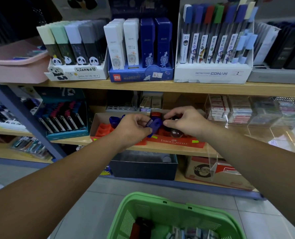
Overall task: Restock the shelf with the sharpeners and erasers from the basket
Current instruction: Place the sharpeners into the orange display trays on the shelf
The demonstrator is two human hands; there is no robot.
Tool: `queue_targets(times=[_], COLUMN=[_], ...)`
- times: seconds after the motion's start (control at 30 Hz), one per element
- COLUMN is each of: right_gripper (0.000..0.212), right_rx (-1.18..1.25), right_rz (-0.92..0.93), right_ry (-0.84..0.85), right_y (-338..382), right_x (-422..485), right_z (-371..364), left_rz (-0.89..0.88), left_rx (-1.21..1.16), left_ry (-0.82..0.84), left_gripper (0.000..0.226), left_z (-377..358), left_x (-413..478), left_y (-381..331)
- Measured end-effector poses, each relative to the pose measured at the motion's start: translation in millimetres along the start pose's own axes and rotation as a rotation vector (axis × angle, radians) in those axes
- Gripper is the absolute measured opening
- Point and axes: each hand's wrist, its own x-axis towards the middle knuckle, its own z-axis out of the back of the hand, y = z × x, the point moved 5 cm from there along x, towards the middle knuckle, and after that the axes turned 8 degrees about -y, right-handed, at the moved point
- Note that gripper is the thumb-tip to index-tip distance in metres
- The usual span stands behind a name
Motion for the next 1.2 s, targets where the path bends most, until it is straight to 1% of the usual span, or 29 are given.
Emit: queue_targets(times=[0.1, 0.17, 0.2, 0.27, 0.37, 0.43, 0.5, 0.6, 0.7, 0.8, 0.9, 0.93, 0.97, 1.03, 1.07, 1.13, 1.17, 1.2], right_gripper=[0.032, 0.038, 0.04, 0.044, 0.051, 0.043, 0.033, 0.025, 0.028, 0.032, 0.028, 0.026, 0.025, 0.024, 0.023, 0.014, 0.012, 0.018], right_rx=[0.147, 0.248, 0.294, 0.345, 0.285, 0.293, 0.35, 0.387, 0.416, 0.423, 0.413, 0.41, 0.403, 0.381, 0.37, 0.334, 0.273, 0.188], right_rz=[-0.176, -0.233, -0.248, -0.255, -0.21, -0.204, -0.233, -0.29, -0.31, -0.303, -0.271, -0.254, -0.24, -0.214, -0.203, -0.177, -0.149, -0.115], right_ry=[0.006, 0.032, 0.044, 0.049, -0.029, -0.086, -0.121, -0.145, -0.105, -0.079, -0.121, -0.131, -0.136, -0.134, -0.124, -0.093, -0.078, -0.07], right_y=[-11.9, -13.0, -13.8, -14.6, -17.5, -20.9, -24.9, -27.3, -22.5, -16.1, -10.2, -6.8, -2.8, 7.3, 13.3, 26.7, 33.9, 39.2], right_x=[0.9, 0.1, 0.1, -0.2, 1.8, 2.7, 3.8, 3.0, -1.3, -4.4, -1.8, -0.7, 0.3, 1.4, 1.5, 0.6, -0.7, -1.8], right_z=[8.8, 11.2, 11.6, 12.6, 17.9, 21.4, 22.8, 23.5, 22.1, 19.1, 15.0, 11.9, 7.9, -3.4, -10.5, -26.5, -33.9, -40.5], left_rz=[-0.169, -0.288, -0.333, -0.388, -0.434, -0.411, -0.357, -0.345, -0.397, -0.442, -0.513, -0.499, -0.44, -0.302, -0.284, -0.275, -0.252, -0.221], left_rx=[0.203, 0.394, 0.49, 0.603, 0.67, 0.619, 0.529, 0.51, 0.536, 0.595, 0.581, 0.504, 0.384, 0.161, 0.13, 0.12, 0.114, 0.118], left_ry=[-0.04, -0.066, -0.074, -0.051, 0.005, 0.003, -0.009, -0.019, -0.02, 0.036, -0.029, -0.036, -0.008, 0.107, 0.117, 0.069, 0.041, 0.011], left_gripper=[0.035, 0.036, 0.039, 0.044, 0.047, 0.049, 0.05, 0.041, 0.036, 0.036, 0.043, 0.049, 0.055, 0.062, 0.062, 0.056, 0.053, 0.05], left_z=[8.7, 9.2, 7.3, 0.6, -7.3, -8.4, -10.1, -13.3, -16.0, -23.8, -18.9, -14.6, -10.8, -7.8, -4.6, 12.2, 24.6, 38.8], left_x=[10.9, 17.2, 20.4, 24.5, 27.6, 28.9, 30.0, 33.0, 36.3, 34.6, 32.2, 31.6, 29.7, 22.0, 18.6, 13.4, 11.9, 12.3], left_y=[-9.1, -14.1, -15.1, -16.8, -18.7, -17.0, -12.0, -7.5, -7.4, -2.4, -14.3, -20.4, -25.6, -30.5, -30.5, -25.9, -20.5, -11.9])
